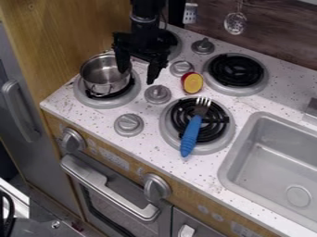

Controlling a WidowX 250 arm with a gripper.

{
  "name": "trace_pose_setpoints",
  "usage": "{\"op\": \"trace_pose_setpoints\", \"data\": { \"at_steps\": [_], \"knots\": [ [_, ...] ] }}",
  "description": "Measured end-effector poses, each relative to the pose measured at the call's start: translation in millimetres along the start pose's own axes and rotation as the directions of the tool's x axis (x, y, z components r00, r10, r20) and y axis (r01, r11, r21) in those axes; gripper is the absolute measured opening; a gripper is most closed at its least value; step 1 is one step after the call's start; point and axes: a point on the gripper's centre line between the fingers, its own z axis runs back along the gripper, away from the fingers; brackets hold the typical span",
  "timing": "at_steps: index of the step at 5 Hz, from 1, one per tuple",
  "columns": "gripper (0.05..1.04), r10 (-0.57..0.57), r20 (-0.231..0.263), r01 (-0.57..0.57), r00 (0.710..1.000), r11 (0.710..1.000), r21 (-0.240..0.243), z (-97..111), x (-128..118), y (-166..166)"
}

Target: Move the silver pot to the left top burner

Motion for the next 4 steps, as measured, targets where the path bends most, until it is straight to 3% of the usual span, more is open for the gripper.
{"op": "trace_pose_setpoints", "data": {
  "at_steps": [1, 4],
  "knots": [
    [0.998, -0.003, -0.048, 0.002, 0.999, 1.0, -0.007, -16.9, -6.2, -2.7],
    [0.998, 0.075, -0.067, -0.075, 0.995, 0.997, 0.013, -31.9, 11.0, 29.3]
  ]
}}
